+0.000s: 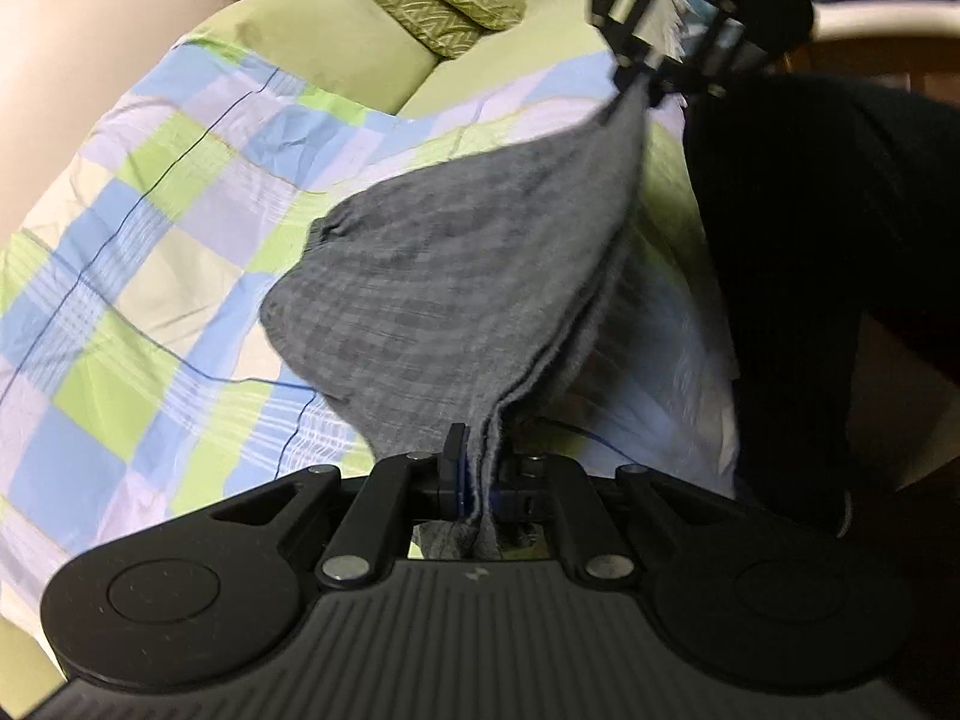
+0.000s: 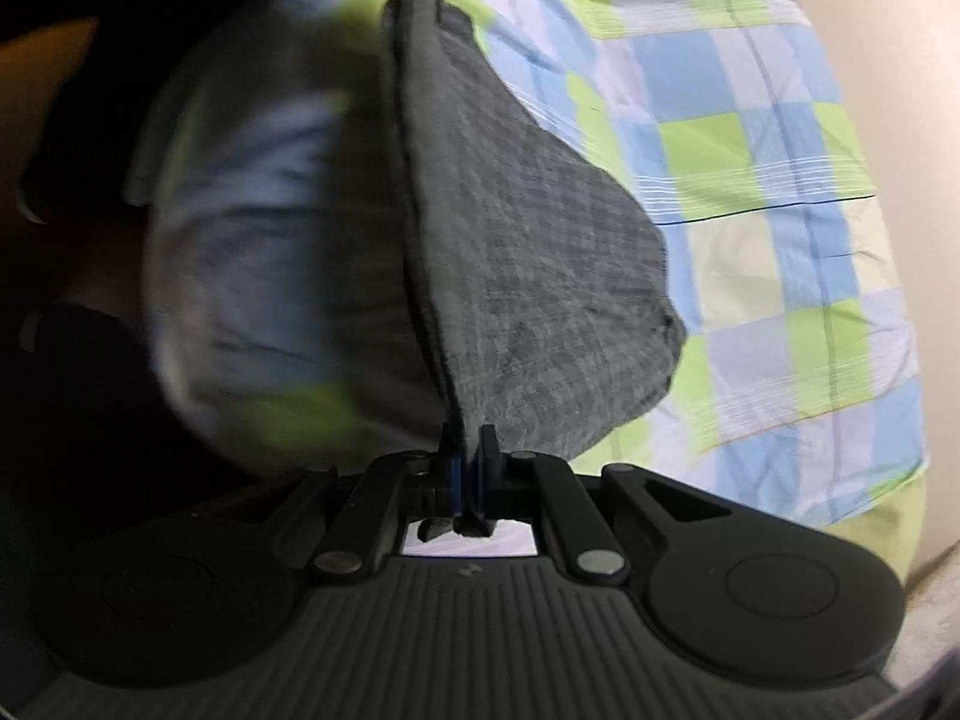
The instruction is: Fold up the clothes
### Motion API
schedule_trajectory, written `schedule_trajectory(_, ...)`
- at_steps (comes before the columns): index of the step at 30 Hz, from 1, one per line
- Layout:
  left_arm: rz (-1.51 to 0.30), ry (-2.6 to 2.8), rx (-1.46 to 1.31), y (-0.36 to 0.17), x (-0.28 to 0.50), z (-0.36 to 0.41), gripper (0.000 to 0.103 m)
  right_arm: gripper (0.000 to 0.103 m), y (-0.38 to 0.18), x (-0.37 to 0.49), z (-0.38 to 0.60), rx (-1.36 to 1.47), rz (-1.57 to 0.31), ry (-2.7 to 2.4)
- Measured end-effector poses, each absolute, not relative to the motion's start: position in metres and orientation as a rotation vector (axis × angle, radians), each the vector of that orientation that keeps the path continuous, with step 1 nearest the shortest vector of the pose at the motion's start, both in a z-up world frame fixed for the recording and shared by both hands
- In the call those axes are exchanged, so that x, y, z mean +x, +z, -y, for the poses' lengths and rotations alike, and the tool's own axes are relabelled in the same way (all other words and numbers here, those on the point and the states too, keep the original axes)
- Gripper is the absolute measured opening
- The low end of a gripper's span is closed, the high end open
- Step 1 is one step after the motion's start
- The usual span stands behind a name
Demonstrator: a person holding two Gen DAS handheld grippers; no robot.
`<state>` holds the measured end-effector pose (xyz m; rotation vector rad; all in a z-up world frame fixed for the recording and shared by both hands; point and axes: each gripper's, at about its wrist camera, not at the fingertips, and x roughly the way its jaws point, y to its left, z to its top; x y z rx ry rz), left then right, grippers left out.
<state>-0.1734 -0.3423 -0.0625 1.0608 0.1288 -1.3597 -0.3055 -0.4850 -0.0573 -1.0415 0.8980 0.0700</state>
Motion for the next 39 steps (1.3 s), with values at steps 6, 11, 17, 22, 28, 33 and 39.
schedule_trajectory(6, -0.182, -1.374, 0.982, -0.016, -0.106, 0.396, 0.006, 0.003, 0.023, -0.244, 0.54, -0.795, -0.965, 0.137)
schedule_trajectory(11, -0.284, -1.403, 0.936, -0.025, -0.026, 0.464, 0.008, 0.003, 0.031, -0.167, 0.639, -0.445, -0.979, 0.213)
schedule_trajectory(17, -0.536, -1.418, 0.763, -0.085, 0.053, 0.519, 0.02, 0.004, -0.036, -0.102, 0.742, -0.087, -0.981, 0.222)
schedule_trajectory(22, -0.612, -1.39, 0.558, -0.094, 0.075, 0.506, 0.042, 0.028, -0.065, -0.131, 0.775, 0.188, -0.823, 0.151)
schedule_trajectory(28, -0.64, -1.4, 0.407, -0.095, 0.08, 0.49, 0.042, 0.028, -0.078, -0.187, 0.786, 0.423, -0.599, 0.064)
schedule_trajectory(33, -0.63, -1.404, 0.341, -0.091, 0.08, 0.493, 0.042, 0.029, -0.094, -0.185, 0.787, 0.506, -0.529, 0.033)
schedule_trajectory(39, -0.577, -1.449, 0.339, -0.083, 0.072, 0.476, 0.06, 0.037, -0.105, -0.172, 0.785, 0.523, -0.51, 0.012)
